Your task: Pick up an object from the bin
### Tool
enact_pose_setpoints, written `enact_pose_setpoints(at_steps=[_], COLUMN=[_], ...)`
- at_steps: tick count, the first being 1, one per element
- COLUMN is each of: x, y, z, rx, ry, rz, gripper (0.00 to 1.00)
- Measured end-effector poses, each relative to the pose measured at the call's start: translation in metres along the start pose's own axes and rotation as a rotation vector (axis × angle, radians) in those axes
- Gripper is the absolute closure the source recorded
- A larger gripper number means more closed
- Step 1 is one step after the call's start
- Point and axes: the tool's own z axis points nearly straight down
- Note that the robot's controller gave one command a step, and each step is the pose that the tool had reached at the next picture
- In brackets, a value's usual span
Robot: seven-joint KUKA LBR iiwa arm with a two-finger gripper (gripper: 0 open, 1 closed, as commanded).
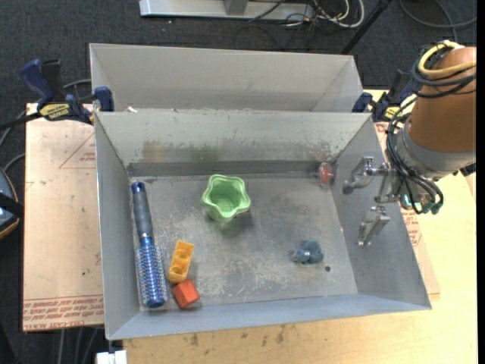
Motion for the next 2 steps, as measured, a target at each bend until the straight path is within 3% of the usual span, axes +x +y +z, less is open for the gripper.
enact_pose_setpoints(at_steps=[1,2], x=[0.0011,0.0004], y=[0.0298,0.0298], z=[0.1724,0.1697], rx=[0.002,0.002], ry=[-0.011,-0.012], rz=[-0.002,-0.003], gripper=[0.00,1.00])
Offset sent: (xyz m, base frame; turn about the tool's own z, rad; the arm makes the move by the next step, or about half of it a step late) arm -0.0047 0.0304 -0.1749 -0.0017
